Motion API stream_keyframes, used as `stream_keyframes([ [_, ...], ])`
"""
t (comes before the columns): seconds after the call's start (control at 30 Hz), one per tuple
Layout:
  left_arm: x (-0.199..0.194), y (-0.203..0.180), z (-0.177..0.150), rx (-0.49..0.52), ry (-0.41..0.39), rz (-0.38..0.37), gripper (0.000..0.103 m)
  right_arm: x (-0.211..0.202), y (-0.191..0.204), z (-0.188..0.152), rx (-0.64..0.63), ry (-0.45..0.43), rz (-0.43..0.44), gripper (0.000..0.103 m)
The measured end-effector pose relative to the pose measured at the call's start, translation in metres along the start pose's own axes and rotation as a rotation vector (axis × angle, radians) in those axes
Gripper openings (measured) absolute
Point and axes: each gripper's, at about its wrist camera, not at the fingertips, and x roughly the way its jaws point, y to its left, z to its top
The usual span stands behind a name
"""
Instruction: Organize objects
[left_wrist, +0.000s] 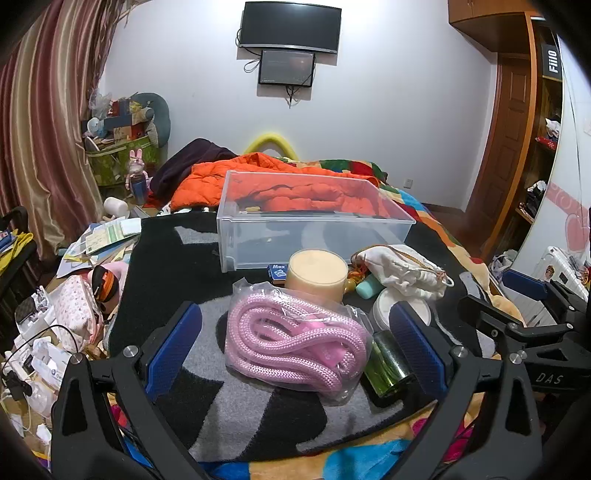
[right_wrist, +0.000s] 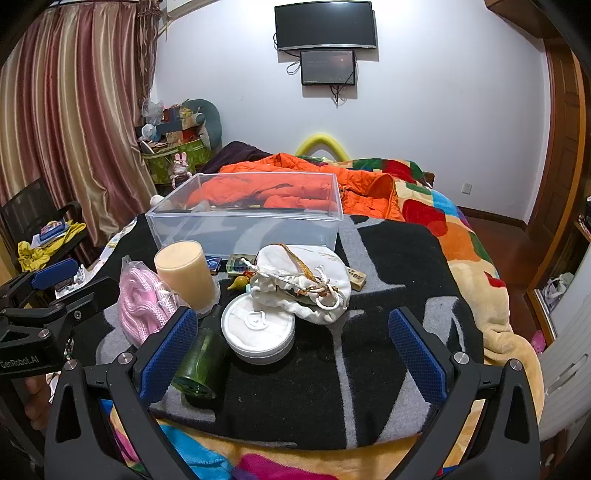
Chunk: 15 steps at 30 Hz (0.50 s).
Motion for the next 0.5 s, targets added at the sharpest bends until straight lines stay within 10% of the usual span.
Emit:
stream_keyframes([
  [0.5, -0.0023, -0.0002, 0.0004, -0.002, 0.002, -0.008, 0.103, -0.0009, -0.0006, -0.0006, 0.003, 0.0, 0.004, 0.103],
])
